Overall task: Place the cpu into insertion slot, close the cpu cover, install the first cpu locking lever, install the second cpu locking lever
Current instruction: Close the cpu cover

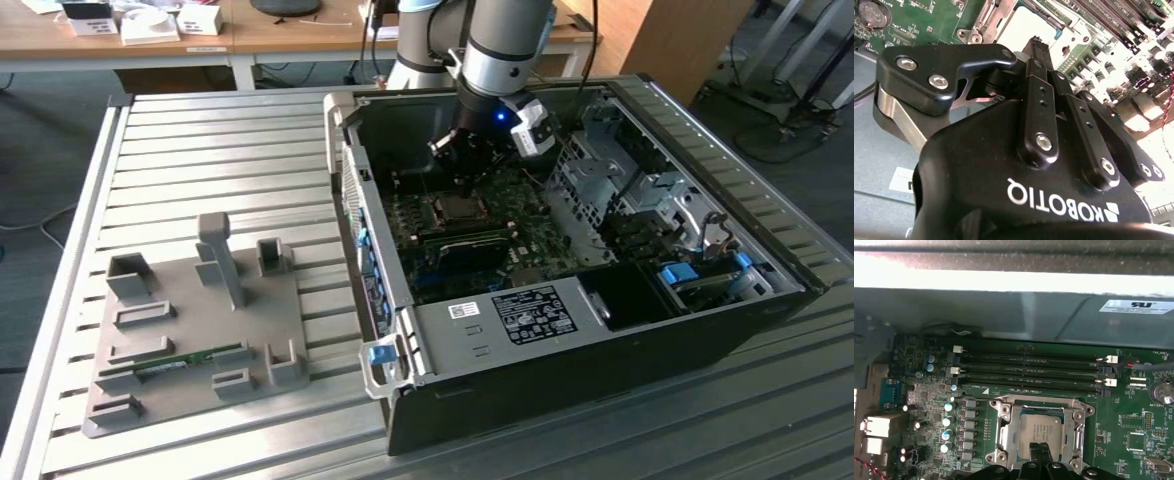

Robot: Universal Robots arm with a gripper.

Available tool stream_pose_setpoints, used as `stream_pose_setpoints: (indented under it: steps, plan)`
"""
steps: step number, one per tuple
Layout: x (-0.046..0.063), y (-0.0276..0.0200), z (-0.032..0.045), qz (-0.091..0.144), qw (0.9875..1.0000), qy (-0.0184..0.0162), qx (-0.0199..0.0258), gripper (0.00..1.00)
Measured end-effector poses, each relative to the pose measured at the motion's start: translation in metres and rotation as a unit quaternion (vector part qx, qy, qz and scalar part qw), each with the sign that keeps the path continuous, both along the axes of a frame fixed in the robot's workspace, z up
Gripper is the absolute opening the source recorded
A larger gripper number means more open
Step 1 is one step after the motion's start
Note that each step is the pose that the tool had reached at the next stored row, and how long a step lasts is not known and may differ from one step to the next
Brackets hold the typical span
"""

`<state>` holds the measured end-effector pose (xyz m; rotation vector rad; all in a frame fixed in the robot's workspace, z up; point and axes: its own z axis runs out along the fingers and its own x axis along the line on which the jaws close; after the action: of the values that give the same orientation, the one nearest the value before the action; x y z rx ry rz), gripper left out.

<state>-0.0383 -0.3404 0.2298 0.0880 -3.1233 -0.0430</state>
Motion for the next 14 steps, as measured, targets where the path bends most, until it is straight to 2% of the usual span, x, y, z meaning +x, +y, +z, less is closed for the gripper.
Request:
stream_pose_setpoints:
  steps: [14]
  plan:
    - [-0.0014,0.0000,-0.0001,0.000,1.0000,-0.0005,0.0000,0.11]
